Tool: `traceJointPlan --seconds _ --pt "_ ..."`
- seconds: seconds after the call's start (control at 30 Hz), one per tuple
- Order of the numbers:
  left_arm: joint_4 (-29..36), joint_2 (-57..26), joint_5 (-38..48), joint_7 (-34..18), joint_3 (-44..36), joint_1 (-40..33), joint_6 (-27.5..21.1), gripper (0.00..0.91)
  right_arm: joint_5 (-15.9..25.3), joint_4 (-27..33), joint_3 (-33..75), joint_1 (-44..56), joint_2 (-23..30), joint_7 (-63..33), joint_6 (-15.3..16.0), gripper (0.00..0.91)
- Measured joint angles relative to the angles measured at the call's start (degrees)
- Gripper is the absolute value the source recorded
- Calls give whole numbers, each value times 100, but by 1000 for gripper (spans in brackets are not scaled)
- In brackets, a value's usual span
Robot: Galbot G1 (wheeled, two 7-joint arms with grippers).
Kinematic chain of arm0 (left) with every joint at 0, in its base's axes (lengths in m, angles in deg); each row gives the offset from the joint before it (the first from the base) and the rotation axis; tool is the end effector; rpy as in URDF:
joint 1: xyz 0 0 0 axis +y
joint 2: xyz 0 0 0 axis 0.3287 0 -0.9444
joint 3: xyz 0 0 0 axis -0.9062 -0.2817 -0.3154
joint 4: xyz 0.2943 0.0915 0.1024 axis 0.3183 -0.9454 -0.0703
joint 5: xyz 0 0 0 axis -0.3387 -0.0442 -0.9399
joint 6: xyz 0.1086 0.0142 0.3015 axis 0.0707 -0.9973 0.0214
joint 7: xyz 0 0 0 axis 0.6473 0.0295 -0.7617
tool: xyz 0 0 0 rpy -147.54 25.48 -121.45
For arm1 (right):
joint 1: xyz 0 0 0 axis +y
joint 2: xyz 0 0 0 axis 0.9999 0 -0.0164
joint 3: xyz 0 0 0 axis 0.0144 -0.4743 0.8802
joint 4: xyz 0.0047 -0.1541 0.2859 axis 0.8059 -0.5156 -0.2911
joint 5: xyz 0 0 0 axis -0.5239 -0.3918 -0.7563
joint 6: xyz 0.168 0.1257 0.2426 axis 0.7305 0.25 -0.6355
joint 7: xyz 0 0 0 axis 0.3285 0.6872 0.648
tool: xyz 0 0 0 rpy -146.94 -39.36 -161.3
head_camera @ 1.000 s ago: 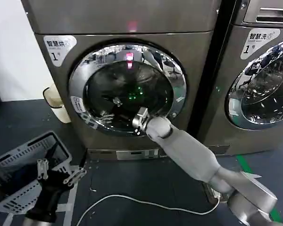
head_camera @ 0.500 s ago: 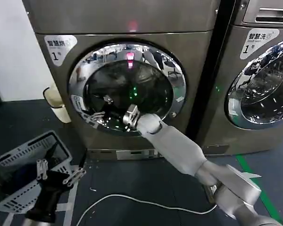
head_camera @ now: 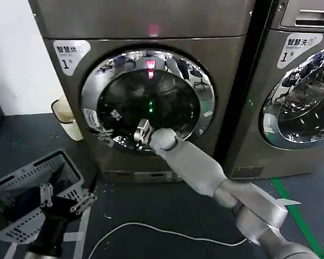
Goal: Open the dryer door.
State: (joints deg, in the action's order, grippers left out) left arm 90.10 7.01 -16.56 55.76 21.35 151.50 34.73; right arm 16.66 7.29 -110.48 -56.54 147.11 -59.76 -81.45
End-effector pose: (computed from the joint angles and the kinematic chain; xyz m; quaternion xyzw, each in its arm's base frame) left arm 0.0995 0.0505 -0.1775 0.0759 0.9781 0.1486 0.1243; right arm 0.5188 0.1729 -0.1820 -0.5647 0.8108 -0.0970 0.1195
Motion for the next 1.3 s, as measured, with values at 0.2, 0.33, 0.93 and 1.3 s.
traceJointPlan --seconds 0.2,0.33,0.93,1.3 --pt "-3 -8 48 -7 107 19 30 907 -16 97 -18 -55 23 337 6 907" --pt "-58 -17 57 -17 207 13 62 907 -26 25 -64 -54 -73 637 -6 907" --pt "-676 -527 1649 106 1857 -679 -354 907 -622 -658 -53 285 -636 2308 -414 907" --pt "-1232 -1330 1994 223 1887 -1142 -452 907 -968 -1384 131 586 -1223 3239 -323 907"
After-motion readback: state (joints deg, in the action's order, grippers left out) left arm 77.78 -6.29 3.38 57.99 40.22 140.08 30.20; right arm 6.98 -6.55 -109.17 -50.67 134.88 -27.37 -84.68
